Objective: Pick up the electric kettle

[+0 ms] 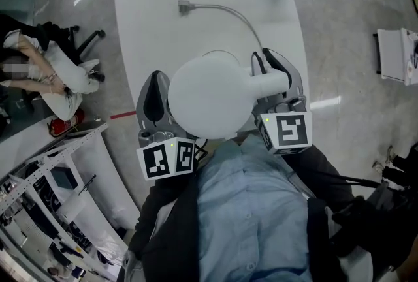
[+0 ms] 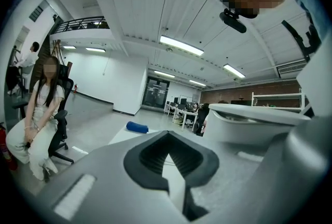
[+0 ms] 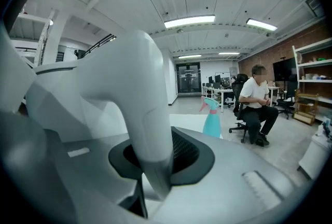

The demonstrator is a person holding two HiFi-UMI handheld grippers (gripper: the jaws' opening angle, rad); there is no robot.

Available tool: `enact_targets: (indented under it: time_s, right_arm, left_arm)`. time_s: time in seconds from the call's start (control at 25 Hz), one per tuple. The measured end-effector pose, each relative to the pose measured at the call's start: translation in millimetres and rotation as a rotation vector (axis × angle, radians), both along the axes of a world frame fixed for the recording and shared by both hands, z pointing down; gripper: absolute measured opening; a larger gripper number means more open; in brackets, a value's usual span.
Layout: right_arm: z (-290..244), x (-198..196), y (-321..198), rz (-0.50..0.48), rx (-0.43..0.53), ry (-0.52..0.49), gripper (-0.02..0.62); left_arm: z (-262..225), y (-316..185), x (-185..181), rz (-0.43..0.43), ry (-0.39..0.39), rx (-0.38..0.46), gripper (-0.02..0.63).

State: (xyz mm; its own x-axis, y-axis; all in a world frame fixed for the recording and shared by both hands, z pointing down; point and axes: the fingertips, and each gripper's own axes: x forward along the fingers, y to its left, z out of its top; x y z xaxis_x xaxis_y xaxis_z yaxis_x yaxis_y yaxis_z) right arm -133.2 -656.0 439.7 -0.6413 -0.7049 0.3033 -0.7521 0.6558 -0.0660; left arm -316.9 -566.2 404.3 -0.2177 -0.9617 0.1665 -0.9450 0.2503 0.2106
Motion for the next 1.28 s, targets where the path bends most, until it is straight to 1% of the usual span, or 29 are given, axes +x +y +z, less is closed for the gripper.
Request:
enact_targets:
  time_s: [0.16, 0.32, 0.44, 0.6, 1.0, 1.28]
  right_arm:
    - [-25, 3, 21, 0.018, 0.027, 0.018, 0.098]
    - [-59, -5, 48, 0.034, 0.07, -0.005, 0.097]
    - [-69, -5, 68, 0.044, 0.068, 0.0, 0.097]
    - [-82, -8, 95, 0.051, 0.085, -0.022, 0.095]
    - [-96, -8, 143, 0.071, 0.115, -0.024, 0.093]
    - [-101, -7, 146, 0.077, 0.128, -0.03, 0.092]
  left_arm:
    - [-29, 20, -1, 0.01, -0.014, 0.044, 0.002]
    - [-63, 49, -8, 0.014, -0.03, 0.103, 0.002]
    - [-78, 67, -9, 0.023, -0.042, 0.116, 0.002]
    - [-95, 95, -12, 0.027, -0.061, 0.124, 0.002]
    - [-108, 141, -13, 0.05, -0.063, 0.161, 0.002]
    - [-113, 145, -12, 0.051, -0.07, 0.176, 0.0]
